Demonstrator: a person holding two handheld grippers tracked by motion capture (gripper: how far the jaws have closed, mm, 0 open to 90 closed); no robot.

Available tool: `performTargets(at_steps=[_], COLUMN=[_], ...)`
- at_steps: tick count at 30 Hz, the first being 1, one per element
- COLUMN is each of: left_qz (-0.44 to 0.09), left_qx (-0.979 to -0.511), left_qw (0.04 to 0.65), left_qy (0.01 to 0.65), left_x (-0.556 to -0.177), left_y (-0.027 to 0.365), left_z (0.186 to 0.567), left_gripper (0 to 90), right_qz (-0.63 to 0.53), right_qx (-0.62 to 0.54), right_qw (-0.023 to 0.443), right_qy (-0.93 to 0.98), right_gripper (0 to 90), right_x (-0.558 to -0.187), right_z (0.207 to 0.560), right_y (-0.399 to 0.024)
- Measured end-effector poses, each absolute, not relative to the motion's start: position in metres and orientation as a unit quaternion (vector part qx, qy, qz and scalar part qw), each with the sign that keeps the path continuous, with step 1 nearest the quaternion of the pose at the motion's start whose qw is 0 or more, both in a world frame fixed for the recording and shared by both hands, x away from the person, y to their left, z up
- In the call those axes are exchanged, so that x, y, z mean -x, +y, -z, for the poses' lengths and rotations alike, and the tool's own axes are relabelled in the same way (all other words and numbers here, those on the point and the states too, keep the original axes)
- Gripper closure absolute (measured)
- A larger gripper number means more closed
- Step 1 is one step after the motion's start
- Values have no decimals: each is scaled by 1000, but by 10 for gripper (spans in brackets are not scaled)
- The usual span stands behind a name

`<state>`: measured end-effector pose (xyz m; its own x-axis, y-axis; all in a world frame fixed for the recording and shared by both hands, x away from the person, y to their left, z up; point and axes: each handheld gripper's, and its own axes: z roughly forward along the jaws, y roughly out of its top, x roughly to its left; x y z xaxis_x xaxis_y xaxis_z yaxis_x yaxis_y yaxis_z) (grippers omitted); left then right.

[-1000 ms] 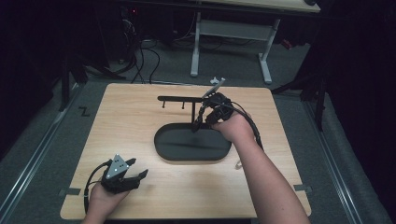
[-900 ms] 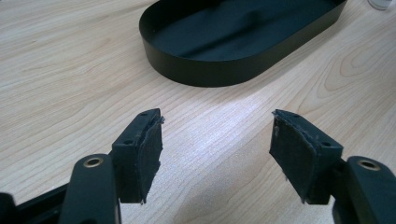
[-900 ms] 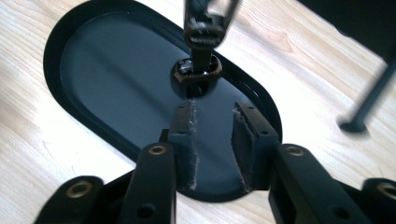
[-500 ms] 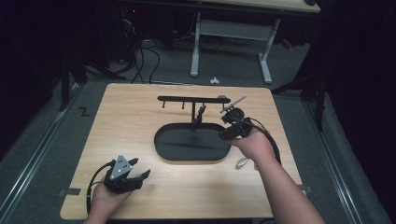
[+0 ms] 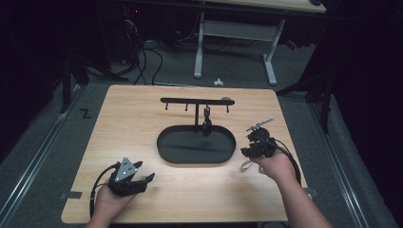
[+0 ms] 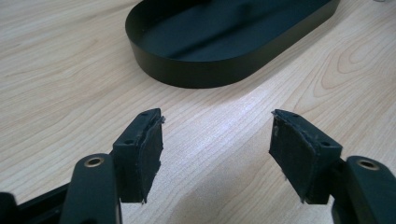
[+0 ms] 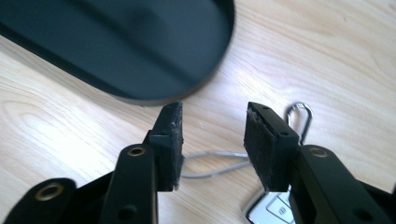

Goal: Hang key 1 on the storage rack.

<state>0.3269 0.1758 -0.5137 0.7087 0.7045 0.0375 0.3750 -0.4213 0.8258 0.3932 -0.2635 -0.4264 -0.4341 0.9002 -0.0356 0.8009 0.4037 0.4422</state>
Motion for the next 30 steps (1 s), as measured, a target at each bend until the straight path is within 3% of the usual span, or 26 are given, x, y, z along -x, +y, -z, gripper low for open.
performTargets(at_steps=[11,30], left_qz=[-192,-189], left_qx=[-827,-824], left_qw=[418,422], left_qy=[322,328], left_x=[-328,-327], left_y=[172,176], left_z=[516,515], left_gripper=[352,368], right_qz=[-186,-198], right_qx=[-539,-602], right_qw=[148,136], right_qy=[808,761], right_gripper=[551,564], right_x=[-386,-419], right_z=[453,470], right_y=[-296,-334])
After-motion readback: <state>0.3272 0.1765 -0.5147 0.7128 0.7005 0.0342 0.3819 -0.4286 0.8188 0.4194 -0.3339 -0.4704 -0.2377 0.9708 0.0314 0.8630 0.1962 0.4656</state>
